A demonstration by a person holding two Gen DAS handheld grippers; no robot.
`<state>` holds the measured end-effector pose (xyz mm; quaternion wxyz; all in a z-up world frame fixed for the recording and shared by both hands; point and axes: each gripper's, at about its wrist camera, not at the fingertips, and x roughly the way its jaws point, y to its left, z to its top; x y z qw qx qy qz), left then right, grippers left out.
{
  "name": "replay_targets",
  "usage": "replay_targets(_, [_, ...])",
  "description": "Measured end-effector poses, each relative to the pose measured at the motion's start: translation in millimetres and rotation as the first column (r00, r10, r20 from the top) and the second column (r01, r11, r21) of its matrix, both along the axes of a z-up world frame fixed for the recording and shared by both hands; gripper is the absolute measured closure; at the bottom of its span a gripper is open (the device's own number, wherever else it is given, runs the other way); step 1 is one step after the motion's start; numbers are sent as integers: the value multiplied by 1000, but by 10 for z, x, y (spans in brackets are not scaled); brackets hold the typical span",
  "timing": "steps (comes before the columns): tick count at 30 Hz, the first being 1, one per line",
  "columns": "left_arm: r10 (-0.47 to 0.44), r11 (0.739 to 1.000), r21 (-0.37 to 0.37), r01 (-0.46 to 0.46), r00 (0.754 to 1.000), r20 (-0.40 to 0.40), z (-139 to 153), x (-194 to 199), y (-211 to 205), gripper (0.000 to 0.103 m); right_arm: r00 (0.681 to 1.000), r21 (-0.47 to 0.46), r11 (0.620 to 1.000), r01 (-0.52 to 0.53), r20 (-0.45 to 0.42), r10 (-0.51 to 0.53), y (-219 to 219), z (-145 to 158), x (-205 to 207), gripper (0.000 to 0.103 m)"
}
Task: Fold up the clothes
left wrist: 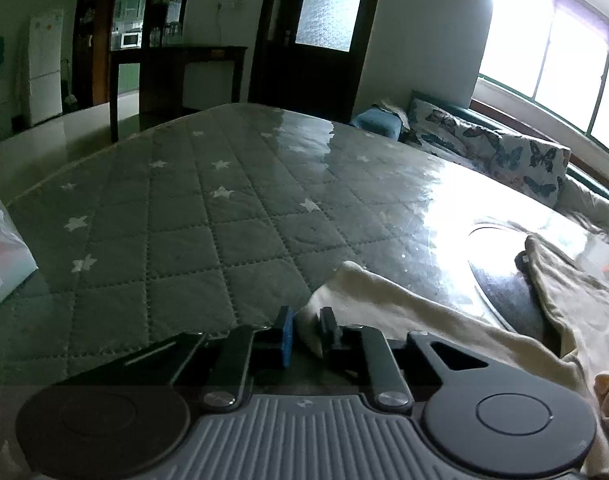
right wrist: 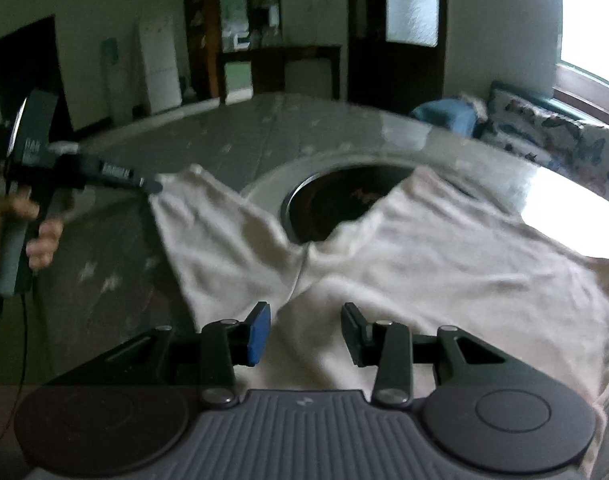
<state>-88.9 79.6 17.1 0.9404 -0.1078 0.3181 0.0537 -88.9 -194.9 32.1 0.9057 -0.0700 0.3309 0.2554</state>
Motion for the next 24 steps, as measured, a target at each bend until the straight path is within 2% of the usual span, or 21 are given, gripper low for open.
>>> replay_targets(2, [-3, 1000, -2, 3, 1000, 3, 9, 5, -1, 91, 1000, 34, 999, 19, -21, -18, -17, 9, 68, 63])
replay_targets(5, [-16, 1000, -21, 16, 1000, 14, 36, 15, -12, 96, 998, 6, 1000, -4, -63, 5, 61, -107, 139, 62])
replay_targets(8, [-38, 998, -54, 40, 999, 36, 90, 4, -19, 97, 999, -23, 999, -25, -33, 24, 115, -120, 98, 61])
replay_targets(13, [-104, 990, -87, 113, 990, 95, 272, -52, -140, 97, 999, 41, 999, -3, -43, 5, 54, -71, 111, 61])
replay_targets(14, [-120, 987, -90, 130, 987, 106, 307, -65, -179, 97, 998, 33, 999, -9, -66, 11, 64, -110, 133, 61])
replay_targets(17, [-170, 978, -100, 186, 975, 143, 430, -113, -312, 98, 999, -17, 999, -30, -29, 30, 105, -128, 64, 62])
replay_targets(24, [-298, 938, -119, 326, 932, 205, 703, -171, -664, 98, 999, 32, 998, 51, 18, -52, -176, 68, -137, 61])
